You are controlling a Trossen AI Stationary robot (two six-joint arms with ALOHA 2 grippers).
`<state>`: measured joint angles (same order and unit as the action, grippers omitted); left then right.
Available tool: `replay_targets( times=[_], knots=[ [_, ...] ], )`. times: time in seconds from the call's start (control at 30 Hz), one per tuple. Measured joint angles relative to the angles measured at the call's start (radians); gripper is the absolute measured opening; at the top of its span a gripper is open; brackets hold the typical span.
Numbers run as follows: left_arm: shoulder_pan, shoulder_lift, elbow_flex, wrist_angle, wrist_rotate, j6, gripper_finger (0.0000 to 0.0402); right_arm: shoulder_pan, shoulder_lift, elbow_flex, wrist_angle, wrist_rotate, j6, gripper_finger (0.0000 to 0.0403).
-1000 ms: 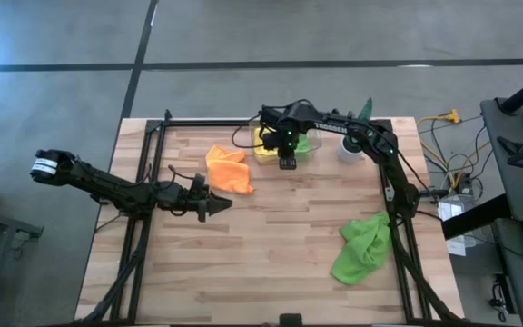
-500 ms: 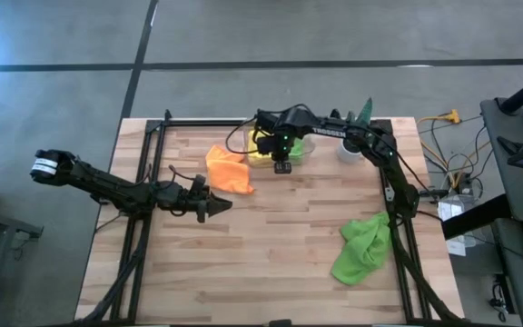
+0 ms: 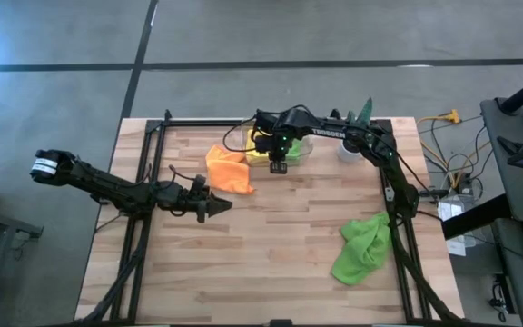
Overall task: Fold microfiber towels
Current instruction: Put the left folded green microfiber towel into the transparent bin
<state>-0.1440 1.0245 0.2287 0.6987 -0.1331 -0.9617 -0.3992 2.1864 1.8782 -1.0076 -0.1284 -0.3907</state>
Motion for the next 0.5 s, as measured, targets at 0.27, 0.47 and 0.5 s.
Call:
replay_targets(
  times=[0.27,0.47,0.5],
  knots=[
    [-0.002,0.000,0.000,0.003,0.008,-0.002,0.0081,0.000,0.000,0.000,0.001,0.001,0.005,0.0009],
    [-0.003,0.000,0.000,0.011,0.024,-0.002,0.0081,0.000,0.000,0.000,0.000,-0.001,0.001,0.0009],
    [-0.003,0.000,0.000,0.016,0.024,-0.002,0.0081,0.000,0.000,0.000,-0.002,-0.002,0.000,0.0009]
  ],
)
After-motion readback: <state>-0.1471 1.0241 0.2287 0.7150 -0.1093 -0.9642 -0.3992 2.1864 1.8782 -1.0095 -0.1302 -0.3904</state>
